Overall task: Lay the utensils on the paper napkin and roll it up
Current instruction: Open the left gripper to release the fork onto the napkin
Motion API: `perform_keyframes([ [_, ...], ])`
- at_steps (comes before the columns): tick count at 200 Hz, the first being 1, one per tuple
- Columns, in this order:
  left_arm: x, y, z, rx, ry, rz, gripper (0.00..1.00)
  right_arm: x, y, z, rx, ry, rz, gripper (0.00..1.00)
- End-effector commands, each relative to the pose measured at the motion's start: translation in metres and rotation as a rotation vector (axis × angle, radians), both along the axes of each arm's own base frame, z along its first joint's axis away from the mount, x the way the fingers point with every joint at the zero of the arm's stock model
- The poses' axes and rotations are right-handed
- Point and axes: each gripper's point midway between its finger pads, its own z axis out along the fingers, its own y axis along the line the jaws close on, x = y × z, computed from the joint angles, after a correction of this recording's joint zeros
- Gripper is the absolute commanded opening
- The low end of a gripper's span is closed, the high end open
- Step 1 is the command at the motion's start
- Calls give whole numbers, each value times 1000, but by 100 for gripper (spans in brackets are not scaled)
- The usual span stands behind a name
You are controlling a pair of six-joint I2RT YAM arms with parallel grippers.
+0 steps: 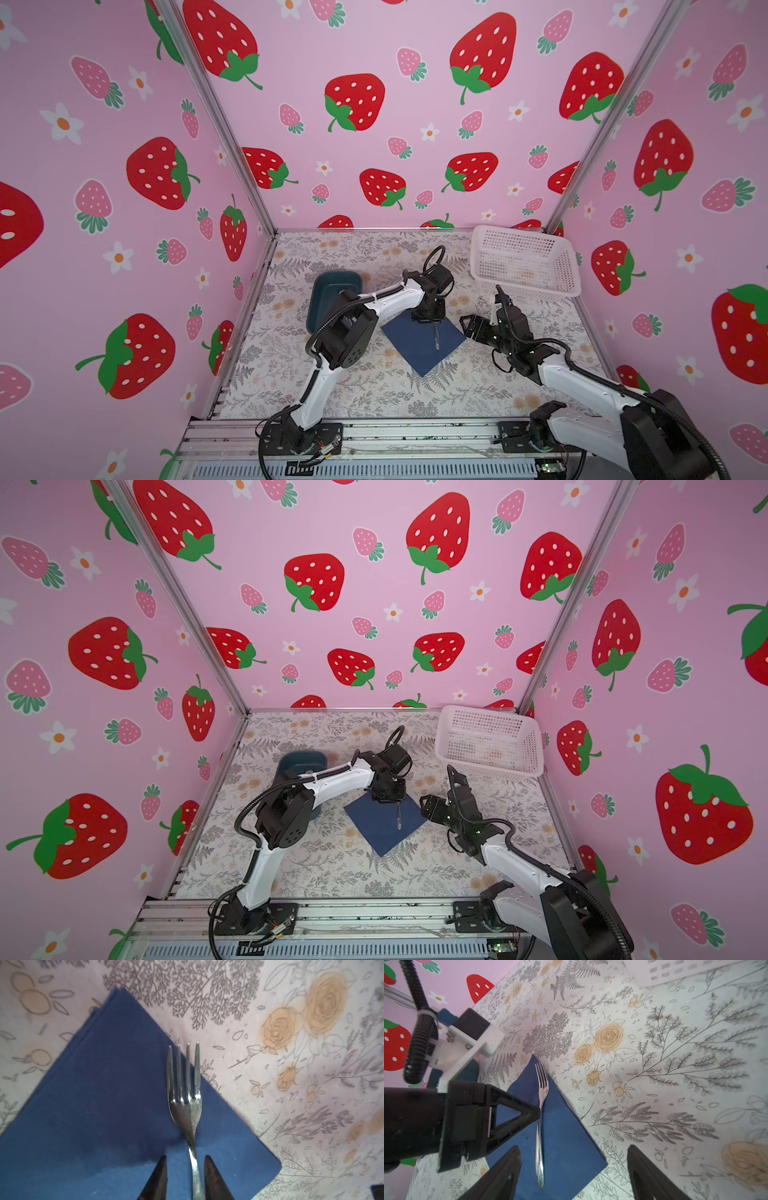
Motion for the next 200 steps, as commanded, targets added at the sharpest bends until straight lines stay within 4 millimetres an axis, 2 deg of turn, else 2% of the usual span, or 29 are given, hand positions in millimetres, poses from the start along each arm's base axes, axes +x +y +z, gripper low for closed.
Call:
perform_keyframes([
  [1,3,-1,1,36,-13,-17,28,2,9,3,35,4,32,82],
  [87,-1,-3,-11,35,20,-21,27,7,13,0,18,19,54,83],
  [106,-2,-7,-15,19,39,-20,24,5,13,-3,23,27,50,83],
  [200,1,-3,-7,26,9,-24,15,5,13,-1,29,28,50,83],
])
